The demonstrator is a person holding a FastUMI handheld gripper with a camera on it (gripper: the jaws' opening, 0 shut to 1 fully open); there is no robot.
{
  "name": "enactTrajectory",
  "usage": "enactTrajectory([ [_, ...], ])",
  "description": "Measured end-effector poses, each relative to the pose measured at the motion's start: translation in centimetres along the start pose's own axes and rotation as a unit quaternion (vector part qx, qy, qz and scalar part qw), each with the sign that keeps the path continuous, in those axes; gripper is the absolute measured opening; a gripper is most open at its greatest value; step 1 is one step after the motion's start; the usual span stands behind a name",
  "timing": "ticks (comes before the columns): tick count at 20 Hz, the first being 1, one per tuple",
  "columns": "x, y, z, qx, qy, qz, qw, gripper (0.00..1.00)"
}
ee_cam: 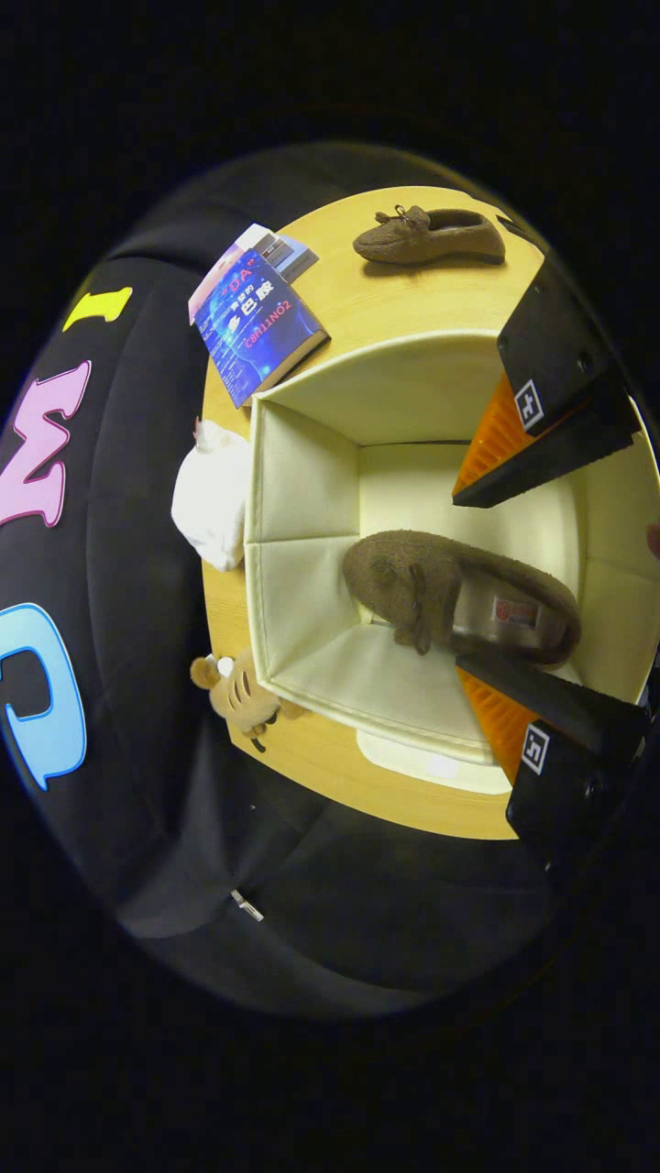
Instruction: Open the storage box then place both shoes into the box .Put the left shoe in first, then the right shoe, with the right side of both shoes facing outward in a uniform manner.
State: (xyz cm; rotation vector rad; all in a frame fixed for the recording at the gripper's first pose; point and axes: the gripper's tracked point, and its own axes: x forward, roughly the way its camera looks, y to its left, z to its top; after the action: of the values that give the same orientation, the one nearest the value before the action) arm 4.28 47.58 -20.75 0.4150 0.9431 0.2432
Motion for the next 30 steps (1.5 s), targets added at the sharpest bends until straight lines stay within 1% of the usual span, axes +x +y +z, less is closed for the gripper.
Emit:
enactTrajectory([
  [4,-2.9,-0.3,2.7,-0.022,-0.054,0.033,0.998,0.99],
  [7,-6.3,-1.6,4.9,-0.043,-0.102,0.057,0.992,0.99],
  [11,-10.8,-6.6,6.9,-0.082,-0.166,0.063,0.981,0.99],
  [14,-13.7,-12.0,7.6,-0.104,-0.188,0.049,0.975,0.99],
  [17,-14.5,-18.4,6.9,-0.121,-0.181,0.039,0.975,0.99],
  [20,-14.7,-25.8,5.2,-0.124,-0.169,0.010,0.978,0.99],
  [24,-13.8,-34.4,1.4,-0.120,-0.128,-0.031,0.984,0.99],
  [27,-12.2,-39.6,-1.3,-0.123,-0.100,-0.064,0.985,0.99],
  [30,-10.1,-43.2,-3.3,-0.125,-0.071,-0.088,0.986,0.98],
])
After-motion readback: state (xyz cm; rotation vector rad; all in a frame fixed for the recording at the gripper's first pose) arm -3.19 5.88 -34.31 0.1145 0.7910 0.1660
